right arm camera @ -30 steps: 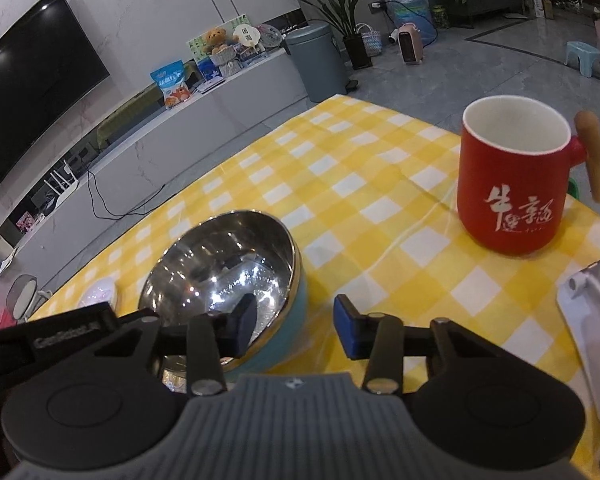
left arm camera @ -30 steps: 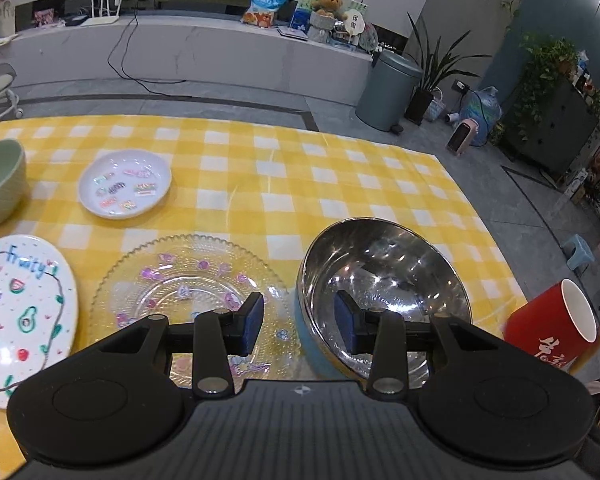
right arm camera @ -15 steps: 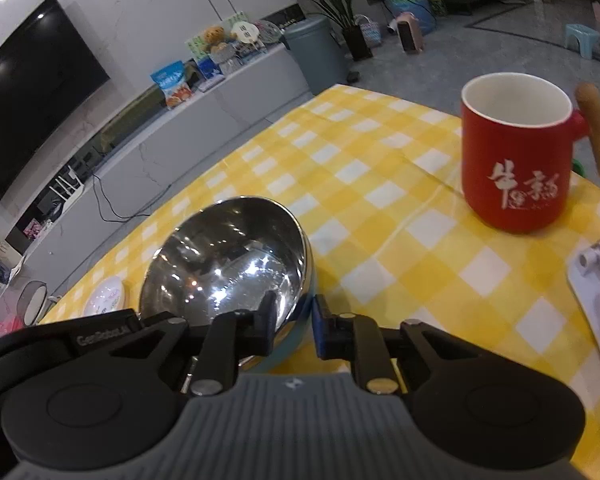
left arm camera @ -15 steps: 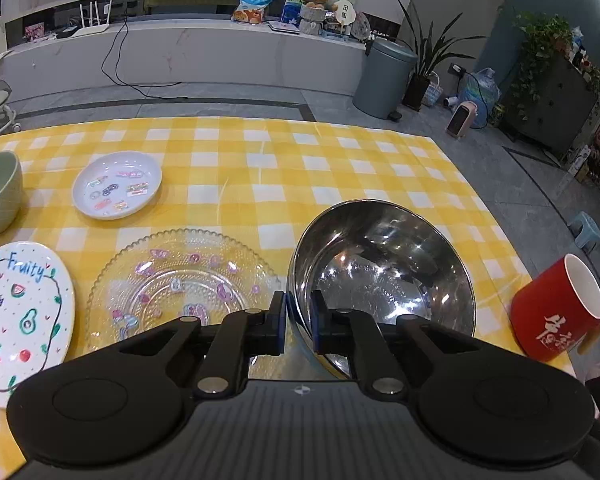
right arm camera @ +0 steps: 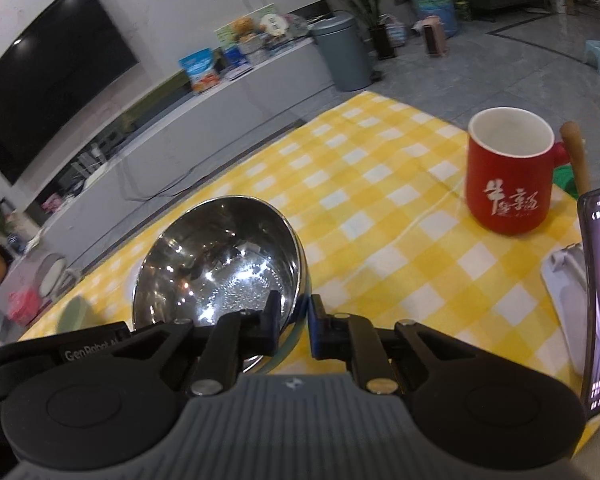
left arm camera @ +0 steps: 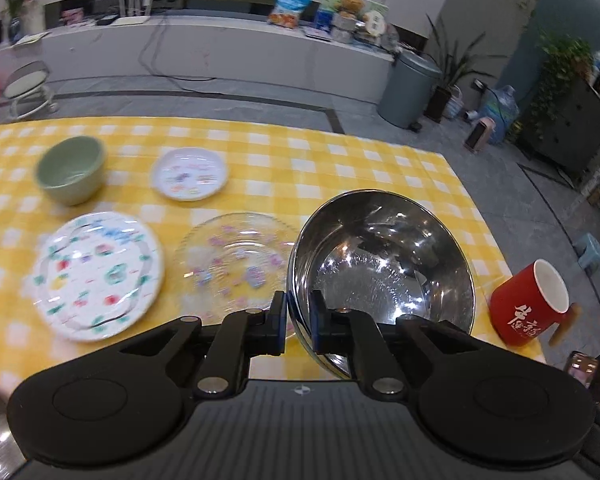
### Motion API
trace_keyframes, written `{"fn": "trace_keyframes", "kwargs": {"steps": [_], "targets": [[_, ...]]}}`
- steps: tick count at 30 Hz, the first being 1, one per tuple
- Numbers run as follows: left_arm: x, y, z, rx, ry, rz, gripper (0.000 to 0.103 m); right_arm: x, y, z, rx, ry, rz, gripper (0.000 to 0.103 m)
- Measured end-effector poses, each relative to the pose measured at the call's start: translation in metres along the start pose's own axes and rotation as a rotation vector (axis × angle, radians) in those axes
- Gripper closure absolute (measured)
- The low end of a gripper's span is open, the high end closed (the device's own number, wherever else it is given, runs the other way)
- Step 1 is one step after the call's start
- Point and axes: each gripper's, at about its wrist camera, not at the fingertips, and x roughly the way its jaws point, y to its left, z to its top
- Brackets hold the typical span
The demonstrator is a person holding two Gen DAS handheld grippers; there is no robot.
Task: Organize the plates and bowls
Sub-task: 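Lower the orange bowl into the blue bowl with the right gripper, then open the right gripper to release the orange bowl and withdraw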
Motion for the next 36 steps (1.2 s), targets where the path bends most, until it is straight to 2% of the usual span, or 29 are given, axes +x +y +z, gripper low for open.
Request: {"fn": "trace_keyframes", "kwargs": {"steps": [4, 10, 17, 23, 27, 36], "targets": [[-0.039, 0.023, -0.003, -0.052, -0.030, 0.021, 0.092, -0.025, 0.025, -0.015, -0.061, 0.014, 0.049, 0.091], [-0.097, 0.067, -0.015, -0.156, -0.072, 0.094, 0.092, -0.059, 0.074, -0.047, -0.158, 0.035, 0.141, 0.091], [-0.144, 0.131, -0.041, -0.298, -0.071, 0.145, 0.092, -0.088, 0.125, -0.087, -0.273, 0.088, 0.238, 0.091], [-0.160, 0.176, -0.062, -0.397, -0.049, 0.170, 0.092, -0.085, 0.150, -0.117, -0.308, 0.204, 0.290, 0.091], [-0.156, 0.200, -0.077, -0.460, -0.014, 0.168, 0.092, -0.078, 0.159, -0.134, -0.331, 0.258, 0.287, 0.091], [-0.138, 0.222, -0.096, -0.512, 0.053, 0.144, 0.092, -0.061, 0.167, -0.145, -0.346, 0.296, 0.249, 0.092]]}}
